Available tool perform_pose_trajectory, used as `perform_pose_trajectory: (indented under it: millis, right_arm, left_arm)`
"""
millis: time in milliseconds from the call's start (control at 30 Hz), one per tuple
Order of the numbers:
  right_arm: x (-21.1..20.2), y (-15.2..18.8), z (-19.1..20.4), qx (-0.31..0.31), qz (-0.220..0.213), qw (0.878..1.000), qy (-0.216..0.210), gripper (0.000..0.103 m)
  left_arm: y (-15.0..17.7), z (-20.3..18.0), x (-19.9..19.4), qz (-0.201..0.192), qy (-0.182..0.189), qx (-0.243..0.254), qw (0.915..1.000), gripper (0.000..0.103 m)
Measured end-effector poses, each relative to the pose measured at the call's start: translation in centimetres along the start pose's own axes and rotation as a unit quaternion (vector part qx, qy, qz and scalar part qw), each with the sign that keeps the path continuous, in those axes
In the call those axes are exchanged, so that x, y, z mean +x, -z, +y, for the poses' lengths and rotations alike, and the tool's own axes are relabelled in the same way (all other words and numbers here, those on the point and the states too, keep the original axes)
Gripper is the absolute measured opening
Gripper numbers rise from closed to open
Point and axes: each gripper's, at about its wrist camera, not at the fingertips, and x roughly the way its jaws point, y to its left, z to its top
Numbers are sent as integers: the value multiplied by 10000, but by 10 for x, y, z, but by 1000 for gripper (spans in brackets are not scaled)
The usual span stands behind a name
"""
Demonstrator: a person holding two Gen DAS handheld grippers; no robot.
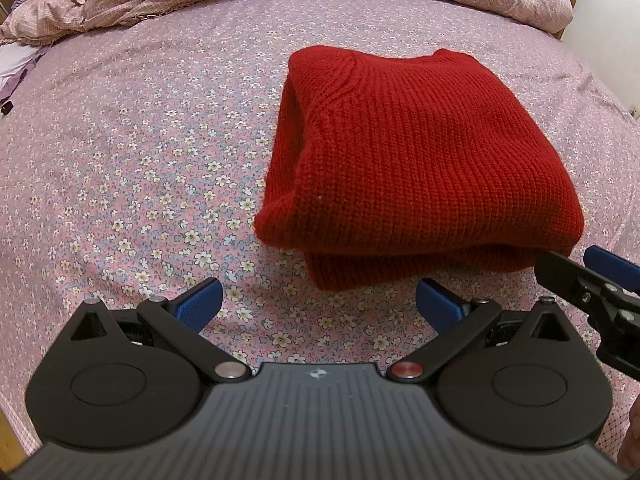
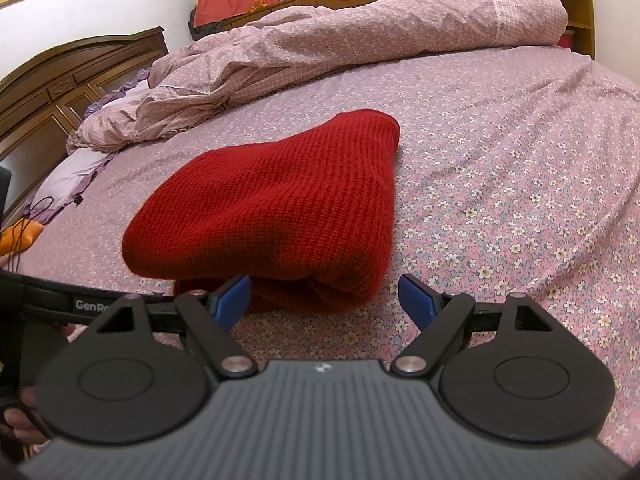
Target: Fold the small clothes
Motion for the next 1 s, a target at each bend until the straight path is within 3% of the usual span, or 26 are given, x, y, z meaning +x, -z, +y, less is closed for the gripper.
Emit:
perform_pose_trajectory:
  millis: [1000]
  right_arm:
    - [0, 0, 0, 16, -3, 10000, 5, 82]
  left_arm:
    - [4, -5, 1, 32, 40, 110, 9999, 103]
